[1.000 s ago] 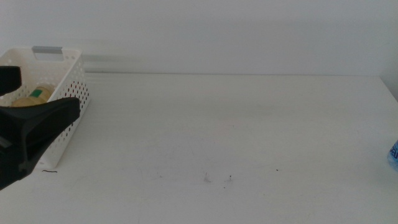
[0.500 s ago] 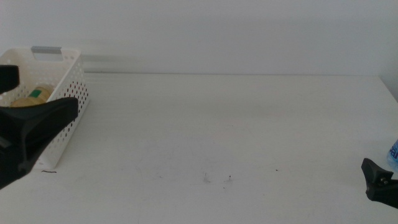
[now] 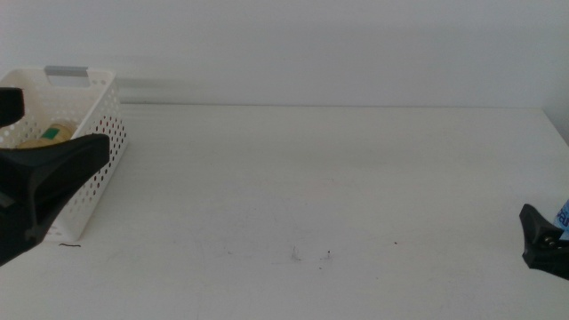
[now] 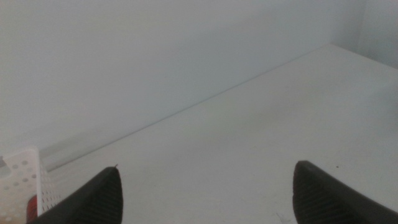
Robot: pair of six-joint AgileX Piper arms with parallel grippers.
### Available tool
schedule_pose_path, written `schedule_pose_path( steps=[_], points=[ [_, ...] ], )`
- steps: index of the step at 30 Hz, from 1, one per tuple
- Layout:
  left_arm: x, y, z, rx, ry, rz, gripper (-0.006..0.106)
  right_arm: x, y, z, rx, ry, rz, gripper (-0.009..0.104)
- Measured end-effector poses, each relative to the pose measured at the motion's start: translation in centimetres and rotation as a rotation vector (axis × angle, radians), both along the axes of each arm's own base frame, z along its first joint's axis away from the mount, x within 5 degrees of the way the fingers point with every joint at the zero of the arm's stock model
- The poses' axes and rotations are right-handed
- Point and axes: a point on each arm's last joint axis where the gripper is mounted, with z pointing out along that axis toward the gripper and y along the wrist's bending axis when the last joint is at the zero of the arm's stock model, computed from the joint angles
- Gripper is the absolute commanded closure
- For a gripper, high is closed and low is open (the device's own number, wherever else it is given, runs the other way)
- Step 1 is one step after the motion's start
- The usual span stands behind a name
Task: Use arms to grab the bottles and put them into the dustbin to the left of the table.
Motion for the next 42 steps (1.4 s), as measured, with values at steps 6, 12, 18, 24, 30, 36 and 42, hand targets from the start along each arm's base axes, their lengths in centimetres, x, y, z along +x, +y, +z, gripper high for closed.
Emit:
schedule_pose_path(
  steps=[6,12,18,24,30,36,42],
  points=[
    [0.0,0.0,0.0,-0.002,-0.004,0.0,0.007,0.0,-1.3,0.5,0.02,-0.055,-0.125,0.007],
    [0.0,0.0,0.0,-0.002,-0.004,0.0,0.007,-0.5,-3.8,0.3,0.04,-0.04,-0.333,0.007],
    [0.0,0.0,0.1,-0.003,-0.006,0.001,0.007,0.4,-4.4,0.6,-0.018,-0.033,-0.364,0.007],
    [0.0,0.0,0.1,-0.003,-0.006,0.001,0.007,2.0,-4.8,-0.5,-0.053,0.076,-0.369,0.007],
    [0.0,0.0,0.1,-0.003,-0.006,0.001,0.007,3.2,-4.9,-2.0,-0.066,0.14,-0.367,0.007],
    [0.0,0.0,0.1,-0.003,-0.006,0.001,0.007,5.2,-5.1,-3.0,-0.081,0.136,-0.37,0.007],
    [0.0,0.0,0.1,-0.003,-0.006,0.001,0.007,8.2,-5.8,-4.0,-0.103,0.126,-0.377,0.01]
  ],
)
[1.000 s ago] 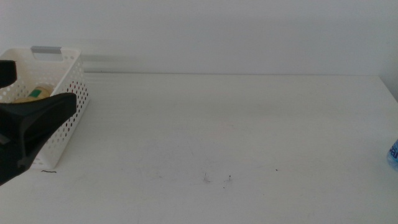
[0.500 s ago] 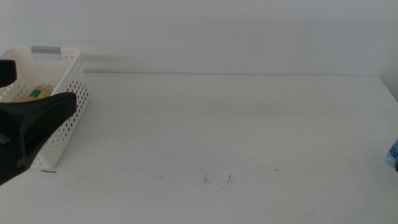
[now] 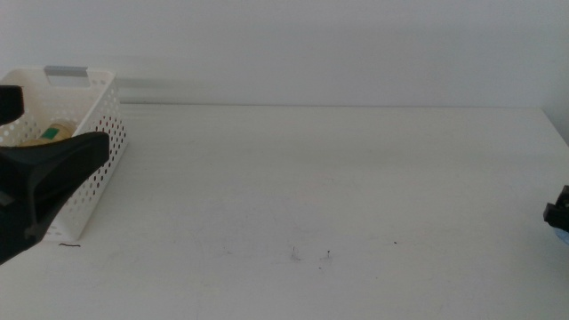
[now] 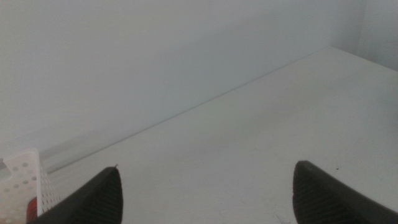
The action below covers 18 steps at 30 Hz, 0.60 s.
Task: Use arms to grab the bottles and put them into the dustbin to the left of the table.
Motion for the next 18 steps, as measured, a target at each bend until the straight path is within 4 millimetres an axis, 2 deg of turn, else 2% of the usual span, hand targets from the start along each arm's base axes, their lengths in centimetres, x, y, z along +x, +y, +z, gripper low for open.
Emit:
schedule_pose_path(
  steps=[1,3,5,6,9,12,15,18],
  points=[
    [0.0,0.0,0.0,0.0,0.0,0.0,0.007,0.5,-0.1,-0.2,-0.004,0.0,0.001,0.016],
    [0.0,0.0,0.0,0.0,0.0,0.0,0.007,1.2,-0.2,-0.6,-0.022,0.008,0.008,0.042],
    [0.0,0.0,0.0,0.0,0.0,0.0,0.007,1.7,-0.3,-0.7,-0.036,0.011,0.01,0.086],
    [0.0,0.0,0.0,0.0,0.0,0.0,0.007,1.9,-0.2,-0.8,-0.042,0.012,0.016,0.097],
    [0.0,0.0,0.0,0.0,0.0,0.0,0.007,2.0,0.0,-0.6,-0.046,0.019,0.053,0.097],
    [0.0,0.0,0.0,0.002,-0.001,0.001,0.007,2.6,1.8,0.3,-0.031,0.034,0.148,0.097],
    [0.0,0.0,0.0,0.002,-0.001,0.001,0.007,5.0,5.5,2.9,0.006,0.013,0.294,0.097],
    [0.0,0.0,0.0,0.002,-0.001,0.001,0.007,8.7,11.3,6.5,0.005,-0.06,0.494,0.097]
  ],
)
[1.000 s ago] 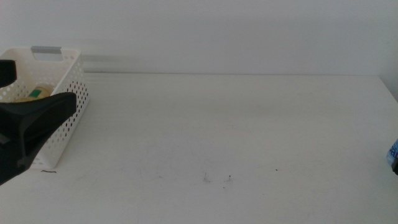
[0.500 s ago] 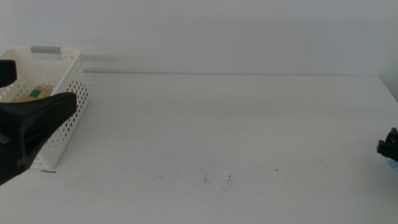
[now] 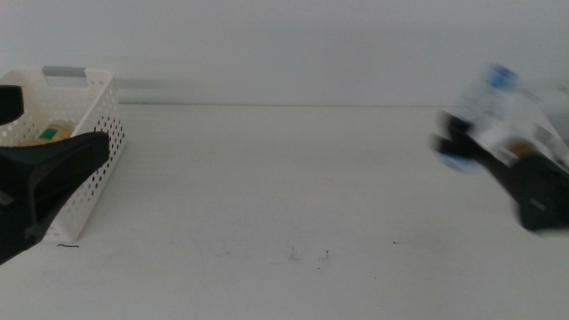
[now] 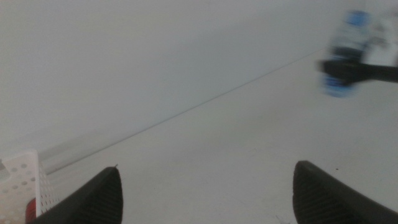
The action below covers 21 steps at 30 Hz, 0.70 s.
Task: Use arms to grab the bottles and put them into the dustbin to the left of the table.
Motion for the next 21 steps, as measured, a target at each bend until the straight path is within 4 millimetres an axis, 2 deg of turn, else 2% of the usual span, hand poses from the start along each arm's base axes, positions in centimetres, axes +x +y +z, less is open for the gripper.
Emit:
schedule_pose_path(
  steps=[3,5,8,10,13,17,19,21],
  points=[
    [0.0,0.0,0.0,0.0,0.0,0.0,0.007,2.8,6.6,2.0,-0.025,-0.067,0.209,0.097],
    [0.0,0.0,0.0,0.0,0.0,0.0,0.007,4.2,10.9,2.1,-0.041,-0.085,0.329,0.097],
    [0.0,0.0,0.0,0.0,0.0,0.0,0.007,5.8,16.9,0.3,-0.053,-0.058,0.475,0.097],
    [0.0,0.0,0.0,0.0,0.0,0.0,0.007,6.6,19.7,-1.4,-0.064,-0.009,0.525,0.097],
    [0.0,0.0,0.0,0.0,0.0,0.0,0.007,7.0,22.1,-3.6,-0.079,0.043,0.562,0.097],
    [0.0,0.0,0.0,0.0,0.0,0.0,0.007,7.1,23.5,-5.0,-0.081,0.057,0.583,0.096],
    [0.0,0.0,0.0,0.0,0.0,0.0,0.007,7.2,23.8,-5.1,-0.079,0.053,0.587,0.09],
    [0.0,0.0,0.0,0.0,0.0,0.0,0.007,7.2,23.9,-5.2,-0.078,0.048,0.588,0.075]
  ],
)
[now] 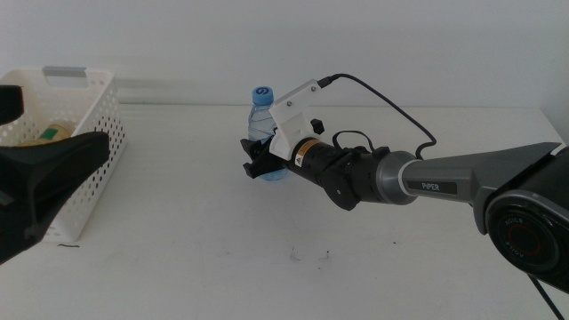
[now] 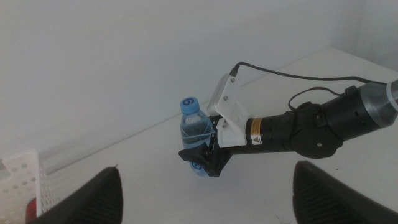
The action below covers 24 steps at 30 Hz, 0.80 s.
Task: Use arms to grab the bottles and put them into the dustbin to the left of the table.
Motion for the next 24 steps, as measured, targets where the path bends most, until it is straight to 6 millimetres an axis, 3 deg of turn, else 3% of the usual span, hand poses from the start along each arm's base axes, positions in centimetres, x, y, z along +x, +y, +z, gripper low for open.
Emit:
schedule_pose_path(
  steps=[6,12,17,19,24],
  points=[
    [0.0,0.0,0.0,0.0,0.0,0.0,0.007,-0.4,0.0,0.1,-0.039,0.065,-0.007,0.003],
    [0.0,0.0,0.0,0.002,-0.001,0.001,0.007,-3.3,-1.9,4.8,-0.067,0.233,-0.062,0.004],
    [0.0,0.0,0.0,0.015,-0.008,-0.004,0.007,-9.2,-6.5,9.8,-0.067,0.378,-0.139,0.004],
    [0.0,0.0,0.0,0.017,-0.01,-0.005,0.007,-11.7,-8.2,13.3,-0.056,0.405,-0.158,0.004],
    [0.0,0.0,0.0,0.019,-0.011,-0.005,0.007,-16.3,-11.4,24.4,-0.007,0.344,-0.141,0.004]
  ],
)
